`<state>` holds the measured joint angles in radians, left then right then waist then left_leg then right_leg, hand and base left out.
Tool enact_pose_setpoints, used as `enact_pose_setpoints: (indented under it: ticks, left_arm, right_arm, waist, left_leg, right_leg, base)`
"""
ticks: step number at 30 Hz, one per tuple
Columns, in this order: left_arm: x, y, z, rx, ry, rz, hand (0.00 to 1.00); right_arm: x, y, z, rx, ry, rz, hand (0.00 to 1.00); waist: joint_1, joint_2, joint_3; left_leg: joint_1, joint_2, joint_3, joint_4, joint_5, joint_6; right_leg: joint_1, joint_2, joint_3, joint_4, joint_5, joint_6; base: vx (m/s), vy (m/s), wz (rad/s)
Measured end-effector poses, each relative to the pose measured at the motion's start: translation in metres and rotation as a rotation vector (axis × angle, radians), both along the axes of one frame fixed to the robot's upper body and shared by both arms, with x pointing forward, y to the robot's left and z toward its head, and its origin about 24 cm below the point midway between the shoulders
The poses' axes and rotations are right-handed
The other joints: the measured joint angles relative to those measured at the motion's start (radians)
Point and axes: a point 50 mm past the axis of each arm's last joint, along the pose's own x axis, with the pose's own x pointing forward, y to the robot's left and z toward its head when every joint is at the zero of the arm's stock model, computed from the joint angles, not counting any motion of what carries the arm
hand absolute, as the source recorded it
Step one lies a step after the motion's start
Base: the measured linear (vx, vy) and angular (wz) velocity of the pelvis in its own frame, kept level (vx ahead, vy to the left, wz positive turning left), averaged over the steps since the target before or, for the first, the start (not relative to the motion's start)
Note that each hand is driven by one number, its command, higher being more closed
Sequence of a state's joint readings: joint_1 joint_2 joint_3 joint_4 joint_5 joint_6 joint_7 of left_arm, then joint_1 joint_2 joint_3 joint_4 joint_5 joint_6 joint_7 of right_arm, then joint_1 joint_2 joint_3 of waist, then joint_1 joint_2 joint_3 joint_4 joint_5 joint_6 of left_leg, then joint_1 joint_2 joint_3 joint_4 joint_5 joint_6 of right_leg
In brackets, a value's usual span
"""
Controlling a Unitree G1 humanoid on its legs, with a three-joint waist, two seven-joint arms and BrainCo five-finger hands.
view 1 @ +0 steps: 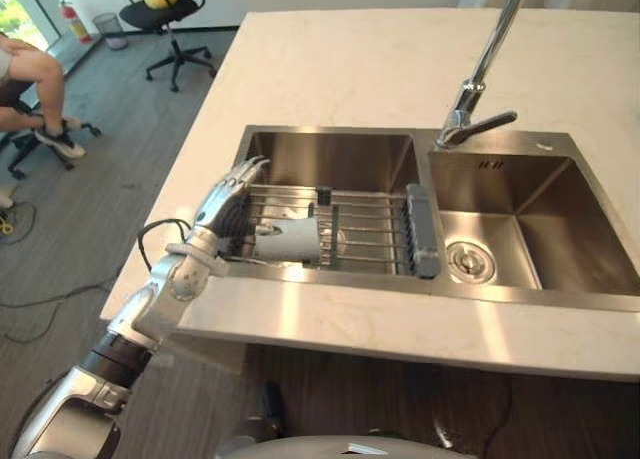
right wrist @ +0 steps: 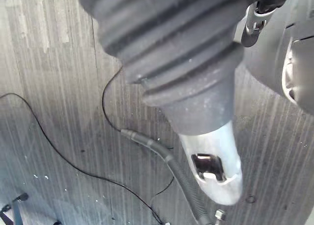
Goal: Walk over to the sink, pick up the cup, carry it to the dishwasher, place the cup inside the dishwasher, then close the dishwasher door
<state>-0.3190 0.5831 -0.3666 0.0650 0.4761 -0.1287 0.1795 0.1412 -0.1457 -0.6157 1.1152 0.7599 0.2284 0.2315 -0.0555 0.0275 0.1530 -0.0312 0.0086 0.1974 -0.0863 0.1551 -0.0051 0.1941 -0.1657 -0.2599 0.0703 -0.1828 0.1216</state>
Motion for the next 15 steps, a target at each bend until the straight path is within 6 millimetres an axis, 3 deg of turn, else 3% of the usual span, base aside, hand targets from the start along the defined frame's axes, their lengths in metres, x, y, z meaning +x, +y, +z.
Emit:
enact_pose_setpoints:
  ticks: [15]
  left_arm:
    - [0.001, 0.014, -0.039, 0.209, 0.129, 0.018, 0.0]
  right_arm:
    - [0.009, -0.006, 0.003, -0.01, -0.058, -0.039, 0.0]
  waist:
    - [-0.026, 0.0, 0.002]
  left_leg:
    - [0.018, 0.019, 0.024, -0.002, -0.019, -0.021]
  right_leg:
    - [-0.008, 0.003, 0.022, -0.014, 0.004, -0.02]
  base:
    - [-0.01, -0.022, -0.1]
